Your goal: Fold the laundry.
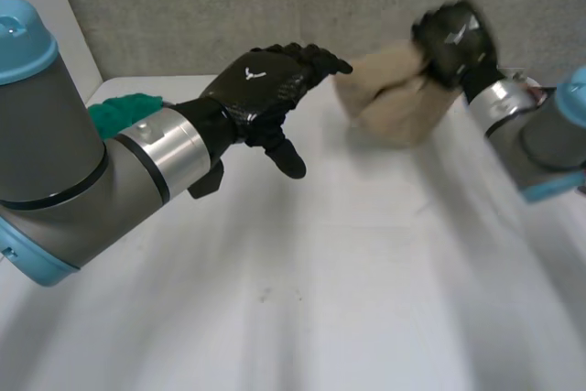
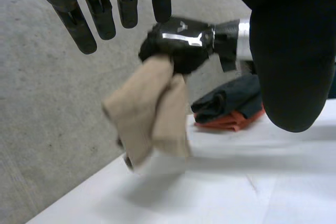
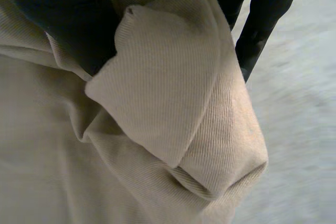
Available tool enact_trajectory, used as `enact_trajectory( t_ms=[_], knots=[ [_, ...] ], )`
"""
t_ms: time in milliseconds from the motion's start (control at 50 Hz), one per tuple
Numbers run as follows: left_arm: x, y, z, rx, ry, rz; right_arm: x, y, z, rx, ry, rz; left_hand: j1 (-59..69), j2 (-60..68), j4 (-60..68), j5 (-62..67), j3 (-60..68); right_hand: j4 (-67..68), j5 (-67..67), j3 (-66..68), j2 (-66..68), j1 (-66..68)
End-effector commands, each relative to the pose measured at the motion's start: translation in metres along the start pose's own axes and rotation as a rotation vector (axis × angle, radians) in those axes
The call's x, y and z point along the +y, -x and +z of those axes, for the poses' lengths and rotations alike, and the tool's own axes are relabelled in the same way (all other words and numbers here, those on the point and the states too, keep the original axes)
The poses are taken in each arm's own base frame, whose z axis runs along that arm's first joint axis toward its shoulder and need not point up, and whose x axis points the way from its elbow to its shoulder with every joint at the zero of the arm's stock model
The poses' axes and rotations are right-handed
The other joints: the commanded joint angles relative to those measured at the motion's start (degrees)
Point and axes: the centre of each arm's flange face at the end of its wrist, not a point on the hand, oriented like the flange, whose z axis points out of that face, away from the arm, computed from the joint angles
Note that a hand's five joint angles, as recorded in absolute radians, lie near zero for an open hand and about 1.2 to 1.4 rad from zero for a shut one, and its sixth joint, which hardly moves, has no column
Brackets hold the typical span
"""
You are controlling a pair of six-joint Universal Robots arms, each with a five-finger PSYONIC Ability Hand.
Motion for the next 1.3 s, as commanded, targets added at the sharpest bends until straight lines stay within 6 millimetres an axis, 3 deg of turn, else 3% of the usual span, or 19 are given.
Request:
enact_trajectory(
  t_ms=[20, 80, 140, 160, 220, 240, 320, 360, 380, 460, 540, 760, 900, 920, 1060, 1120, 1220, 1280, 1300],
  knots=[
    [-0.002, 0.003, 0.002, -0.005, -0.023, -0.029, 0.021, -0.128, 0.027, 0.252, -0.198, 0.040, 2.9, 2.8, 2.6, 1.5, 2.4, 11.0, 16.8, 12.6, 14.1, 21.4],
    [-0.002, 0.003, 0.002, -0.005, -0.023, -0.029, 0.037, -0.151, 0.025, 0.287, -0.207, 0.060, 2.9, 2.8, 2.6, 1.5, 2.4, 11.0, 16.8, 12.6, 14.1, 21.4],
    [-0.001, 0.002, 0.003, -0.002, -0.022, -0.028, 0.069, -0.179, 0.014, 0.328, -0.187, 0.062, 2.9, 2.8, 2.6, 1.5, 2.4, 11.0, 16.8, 12.6, 14.1, 21.4],
    [-0.001, 0.003, 0.003, -0.002, -0.023, -0.026, 0.087, -0.193, 0.005, 0.352, -0.166, 0.062, 2.7, 2.6, 2.4, 1.4, 2.2, 11.0, 16.8, 12.6, 14.1, 21.4],
    [0.000, 0.003, 0.004, -0.002, -0.022, -0.028, 0.116, -0.203, -0.010, 0.370, -0.126, 0.077, 2.9, 2.8, 2.6, 1.5, 2.4, 11.0, 16.8, 12.6, 14.1, 21.4],
    [0.000, 0.003, 0.005, -0.001, -0.022, -0.026, 0.138, -0.210, -0.023, 0.380, -0.108, 0.089, 2.9, 2.8, 2.6, 1.5, 2.4, 11.0, 16.8, 12.6, 14.1, 21.4],
    [0.005, 0.002, 0.006, 0.001, -0.009, -0.031, 0.188, -0.218, -0.057, 0.353, -0.091, 0.139, 3.0, 2.9, 2.7, 1.7, 2.5, 11.0, 16.8, 12.6, 14.1, 21.4],
    [0.008, 0.002, 0.006, 0.002, -0.002, -0.034, 0.203, -0.219, -0.070, 0.336, -0.076, 0.169, 3.0, 2.9, 2.7, 1.7, 2.5, 11.0, 16.8, 12.6, 14.1, 21.4],
    [0.011, 0.002, 0.006, 0.000, 0.006, -0.038, 0.218, -0.220, -0.087, 0.325, -0.050, 0.195, 3.0, 2.9, 2.7, 1.7, 2.5, 11.0, 16.8, 12.6, 14.1, 21.4],
    [0.014, 0.002, 0.006, -0.001, 0.017, -0.042, 0.246, -0.225, -0.129, 0.296, 0.030, 0.246, 3.2, 3.1, 2.9, 1.9, 2.7, 11.0, 16.8, 12.6, 14.1, 21.4],
    [0.015, 0.002, 0.005, -0.002, 0.023, -0.044, 0.256, -0.225, -0.147, 0.246, 0.064, 0.249, 3.2, 3.1, 2.9, 1.9, 2.7, 11.0, 16.8, 12.6, 14.1, 21.4],
    [0.015, -0.001, 0.003, 0.001, 0.024, -0.043, 0.262, -0.217, -0.160, 0.217, 0.103, 0.289, 3.2, 3.1, 2.9, 1.9, 2.7, 11.0, 16.8, 12.6, 14.1, 21.4],
    [0.014, -0.001, 0.003, 0.001, 0.023, -0.044, 0.232, -0.227, -0.159, 0.233, 0.160, 0.362, 3.4, 3.3, 3.1, 2.0, 2.9, -44.1, -38.4, -42.6, -41.1, -33.7],
    [0.014, -0.001, 0.002, 0.001, 0.024, -0.045, 0.223, -0.235, -0.165, 0.253, 0.190, 0.385, 3.2, 3.1, 2.9, 1.9, 2.7, -59.0, -53.2, -57.4, -55.9, -48.6],
    [0.011, -0.001, 0.001, 0.002, 0.016, -0.041, 0.180, -0.269, -0.195, 0.330, 0.326, 0.382, 3.2, 3.1, 2.9, 1.9, 2.7, -59.0, -53.2, -57.4, -55.9, -48.6],
    [0.009, -0.001, 0.001, 0.002, 0.010, -0.038, 0.162, -0.286, -0.214, 0.378, 0.418, 0.295, 3.2, 3.1, 2.9, 1.9, 2.7, -59.0, -53.2, -57.4, -55.9, -48.6],
    [0.003, -0.002, -0.001, 0.000, -0.004, -0.033, 0.133, -0.335, -0.245, 0.606, 0.606, 0.096, 3.2, 3.1, 2.9, 1.9, 2.7, -59.0, -53.2, -57.4, -55.9, -48.6],
    [-0.004, -0.002, -0.004, -0.007, -0.020, -0.028, 0.116, -0.356, -0.248, 0.733, 0.676, -0.013, 3.2, 3.1, 2.9, 1.9, 2.7, -59.0, -53.2, -57.4, -55.9, -48.6],
    [-0.008, -0.001, -0.006, -0.021, -0.032, -0.023, 0.102, -0.370, -0.249, 0.818, 0.708, -0.093, 3.2, 3.1, 2.9, 1.9, 2.7, -59.0, -53.2, -57.4, -55.9, -48.6]
  ],
)
